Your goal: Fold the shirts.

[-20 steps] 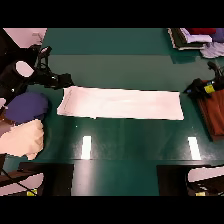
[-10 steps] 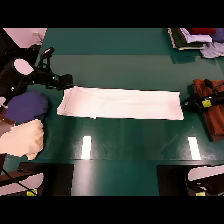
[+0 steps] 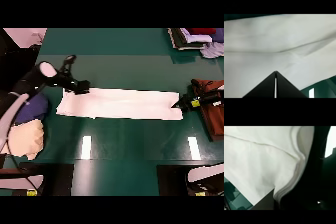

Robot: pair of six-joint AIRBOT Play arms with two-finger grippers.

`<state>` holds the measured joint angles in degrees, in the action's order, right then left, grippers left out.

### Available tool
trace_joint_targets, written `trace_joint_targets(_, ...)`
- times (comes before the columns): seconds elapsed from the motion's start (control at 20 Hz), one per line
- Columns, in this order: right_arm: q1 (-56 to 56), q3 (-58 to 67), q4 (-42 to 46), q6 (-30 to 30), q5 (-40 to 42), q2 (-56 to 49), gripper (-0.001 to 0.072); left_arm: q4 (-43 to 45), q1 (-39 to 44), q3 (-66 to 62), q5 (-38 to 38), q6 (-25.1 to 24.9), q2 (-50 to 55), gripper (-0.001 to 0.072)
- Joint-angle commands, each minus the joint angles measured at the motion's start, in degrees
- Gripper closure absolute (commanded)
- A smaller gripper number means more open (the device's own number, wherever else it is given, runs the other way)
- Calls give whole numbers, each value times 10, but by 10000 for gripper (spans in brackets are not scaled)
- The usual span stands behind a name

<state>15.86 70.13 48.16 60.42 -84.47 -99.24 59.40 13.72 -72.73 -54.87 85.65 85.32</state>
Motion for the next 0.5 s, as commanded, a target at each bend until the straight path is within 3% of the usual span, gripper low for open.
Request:
trace_joint_targets(0.0, -8, 2, -73, 17, -34, 74, 695, -34, 66, -58, 18, -6, 82, 679)
trace_joint_targets(0.25, -65, 101, -86, 121, -36, 179, 696, -42, 149, -172, 15, -5, 185, 678)
trace_joint_targets(0.45, -133, 214, -86, 186, -45, 187, 695, -59, 176, -193, 38, -3, 216, 678)
